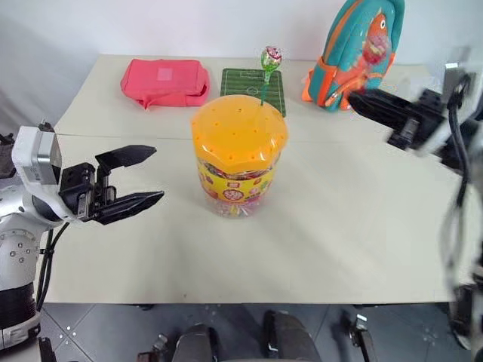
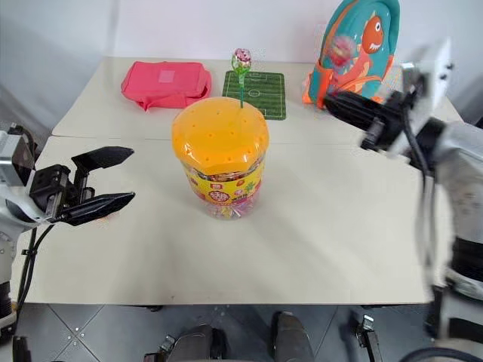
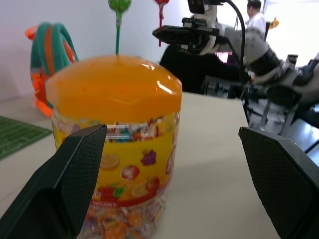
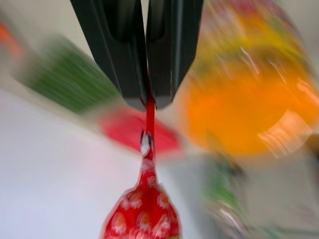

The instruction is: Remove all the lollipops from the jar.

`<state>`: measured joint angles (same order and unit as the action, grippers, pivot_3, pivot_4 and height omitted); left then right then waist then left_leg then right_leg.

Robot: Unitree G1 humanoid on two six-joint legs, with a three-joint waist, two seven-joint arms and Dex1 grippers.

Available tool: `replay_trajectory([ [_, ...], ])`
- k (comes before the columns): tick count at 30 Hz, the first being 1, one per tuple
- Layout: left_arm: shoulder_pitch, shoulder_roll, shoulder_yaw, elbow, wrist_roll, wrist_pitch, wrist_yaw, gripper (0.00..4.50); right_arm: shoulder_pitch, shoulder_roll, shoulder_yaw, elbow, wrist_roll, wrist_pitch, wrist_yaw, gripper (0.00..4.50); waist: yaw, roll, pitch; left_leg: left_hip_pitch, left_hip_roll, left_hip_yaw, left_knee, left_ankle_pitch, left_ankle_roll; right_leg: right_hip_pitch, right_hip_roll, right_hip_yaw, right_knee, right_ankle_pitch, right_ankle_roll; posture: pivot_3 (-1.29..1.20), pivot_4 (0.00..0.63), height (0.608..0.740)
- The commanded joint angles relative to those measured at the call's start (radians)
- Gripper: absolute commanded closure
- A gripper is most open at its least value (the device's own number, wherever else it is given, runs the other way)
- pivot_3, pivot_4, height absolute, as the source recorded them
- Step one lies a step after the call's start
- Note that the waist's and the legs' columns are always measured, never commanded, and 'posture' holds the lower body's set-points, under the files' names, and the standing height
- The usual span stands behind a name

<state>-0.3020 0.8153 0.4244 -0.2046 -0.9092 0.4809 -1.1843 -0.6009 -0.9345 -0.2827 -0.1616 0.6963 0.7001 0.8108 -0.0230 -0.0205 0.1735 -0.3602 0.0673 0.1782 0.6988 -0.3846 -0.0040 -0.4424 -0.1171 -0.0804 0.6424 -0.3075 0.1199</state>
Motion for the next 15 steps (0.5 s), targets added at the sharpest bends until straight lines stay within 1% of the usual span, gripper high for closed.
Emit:
replay_trajectory([
  [1,0.021,0.028,0.014,-0.038,0.02,-0.04,-0.048,0.0,0.148,-0.159,0.014,0.059,-0.195,0.032,-0.047,4.48,-0.003,0.001,0.0,0.0,0.0,0.0,0.0,0.0,0.0,0.0,0.0,0.0,0.0,0.0,0.0,0.0,0.15,0.74],
  [3,0.027,0.023,-0.01,-0.018,0.05,-0.068,-0.072,0.0,0.21,-0.217,0.07,0.091,-0.269,0.091,-0.082,4.48,-0.006,0.003,0.0,0.0,0.0,0.002,0.0,0.0,0.0,0.0,0.0,0.001,0.0,0.0,0.0,0.0,0.15,0.74],
  [5,0.02,0.003,-0.045,-0.005,0.076,-0.092,-0.079,0.0,0.253,-0.239,0.149,0.132,-0.321,0.109,-0.068,4.48,-0.011,0.003,0.0,0.002,0.001,0.004,0.001,0.0,0.0,0.0,0.001,0.002,0.0,0.0,0.0,0.0,0.15,0.74],
  [9,0.01,-0.021,-0.098,-0.009,0.128,-0.148,-0.094,0.0,0.261,-0.202,0.211,0.232,-0.384,0.115,-0.075,4.48,-0.014,0.003,0.0,0.004,0.001,0.009,0.001,0.002,0.0,0.0,0.001,0.006,0.001,0.0,0.0,0.0,0.15,0.74],
  [12,0.015,-0.016,-0.107,-0.011,0.125,-0.145,-0.107,0.0,0.287,-0.222,0.282,0.287,-0.438,0.125,-0.038,4.48,-0.009,0.004,0.001,0.004,0.001,0.009,0.001,0.002,-0.001,-0.001,0.001,0.006,0.001,0.0,0.0,0.0,0.15,0.74],
  [15,0.025,-0.006,-0.1,-0.004,0.124,-0.136,-0.108,0.0,0.294,-0.22,0.296,0.306,-0.445,0.132,0.002,4.48,-0.004,0.003,0.001,0.004,0.001,0.008,0.0,0.002,-0.001,-0.001,0.001,0.005,0.0,0.0,0.0,0.0,0.15,0.74],
])
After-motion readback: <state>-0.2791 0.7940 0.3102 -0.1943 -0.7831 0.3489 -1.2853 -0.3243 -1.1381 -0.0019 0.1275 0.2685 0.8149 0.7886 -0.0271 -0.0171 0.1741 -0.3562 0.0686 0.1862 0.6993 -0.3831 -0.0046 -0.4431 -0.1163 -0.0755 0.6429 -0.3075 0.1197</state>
